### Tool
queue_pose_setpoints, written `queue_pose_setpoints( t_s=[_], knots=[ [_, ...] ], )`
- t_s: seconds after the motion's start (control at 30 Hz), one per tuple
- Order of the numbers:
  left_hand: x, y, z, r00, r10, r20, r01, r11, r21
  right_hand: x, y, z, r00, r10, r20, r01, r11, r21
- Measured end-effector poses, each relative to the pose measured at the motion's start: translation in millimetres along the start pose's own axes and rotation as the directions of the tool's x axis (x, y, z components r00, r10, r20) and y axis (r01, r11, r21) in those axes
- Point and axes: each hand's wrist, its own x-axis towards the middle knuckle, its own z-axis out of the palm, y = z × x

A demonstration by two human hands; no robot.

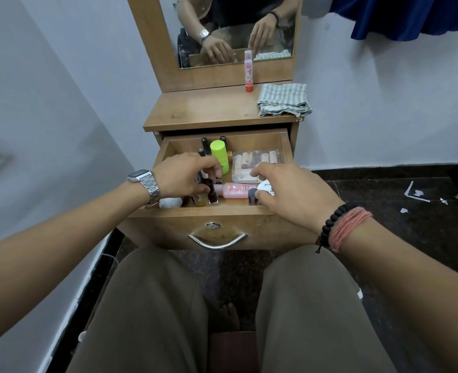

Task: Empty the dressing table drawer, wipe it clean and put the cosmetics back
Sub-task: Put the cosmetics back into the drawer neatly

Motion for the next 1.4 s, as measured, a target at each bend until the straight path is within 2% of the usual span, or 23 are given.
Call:
queue_pose_setpoints(
  t_s=[0.77,0.93,1.1,1.4],
  knots=[
    [1,-13,12,0.998,0.001,0.065,-0.003,0.999,0.032,1,-1,1,1.0,-0.011,0.009,0.012,1.0,-0.02],
    [0,-15,11,0.997,0.041,0.058,-0.042,0.999,0.01,0,-1,0,1.0,-0.012,0.013,0.012,1.0,-0.024],
    [7,-15,-2,0.994,0.065,-0.083,-0.071,0.996,-0.061,0,-1,1,1.0,-0.009,0.009,0.009,1.0,-0.026],
    [64,-14,-25,0.956,-0.007,-0.294,-0.02,0.996,-0.09,-3,-4,1,0.999,-0.036,-0.017,0.035,0.999,-0.038]
  ],
)
